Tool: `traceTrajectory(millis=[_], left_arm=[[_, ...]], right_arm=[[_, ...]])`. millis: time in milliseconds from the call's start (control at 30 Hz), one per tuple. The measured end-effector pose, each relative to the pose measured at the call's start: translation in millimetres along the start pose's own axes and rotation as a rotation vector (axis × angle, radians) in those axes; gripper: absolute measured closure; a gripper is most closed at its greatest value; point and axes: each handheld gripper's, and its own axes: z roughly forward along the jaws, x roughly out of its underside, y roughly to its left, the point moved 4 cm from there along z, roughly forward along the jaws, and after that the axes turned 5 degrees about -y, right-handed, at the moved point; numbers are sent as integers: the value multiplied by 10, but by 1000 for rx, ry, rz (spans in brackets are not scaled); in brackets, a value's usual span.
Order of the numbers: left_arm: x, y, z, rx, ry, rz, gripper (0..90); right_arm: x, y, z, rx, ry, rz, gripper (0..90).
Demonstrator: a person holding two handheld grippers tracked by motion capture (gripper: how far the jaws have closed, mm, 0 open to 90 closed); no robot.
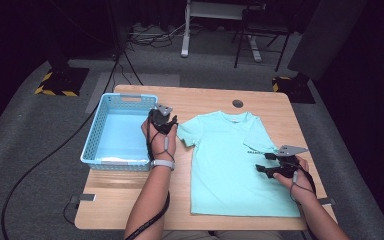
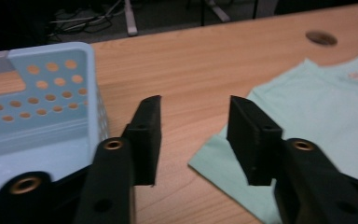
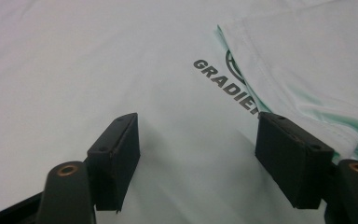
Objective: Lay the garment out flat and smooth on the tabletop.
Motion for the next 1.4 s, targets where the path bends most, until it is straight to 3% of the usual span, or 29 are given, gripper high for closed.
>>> traceTrajectory(millis=[100, 233, 533, 900, 1133, 1400], left_arm=[[-17, -98, -17, 29, 5, 36, 514], [-25, -365, 18, 106, 3, 70, 498], [-10, -860, 33, 228, 20, 153, 480], [239, -1292, 40, 350, 90, 226, 457], [398, -1447, 9, 406, 137, 294, 418], [598, -1456, 26, 459, 180, 353, 403]], right_arm=[[0, 0, 0, 0, 0, 0, 307], [0, 0, 0, 0, 0, 1, 307], [0, 0, 0, 0, 0, 1, 307], [0, 0, 0, 0, 1, 1, 307], [0, 0, 0, 0, 0, 0, 307], [0, 0, 0, 0, 1, 0, 307]])
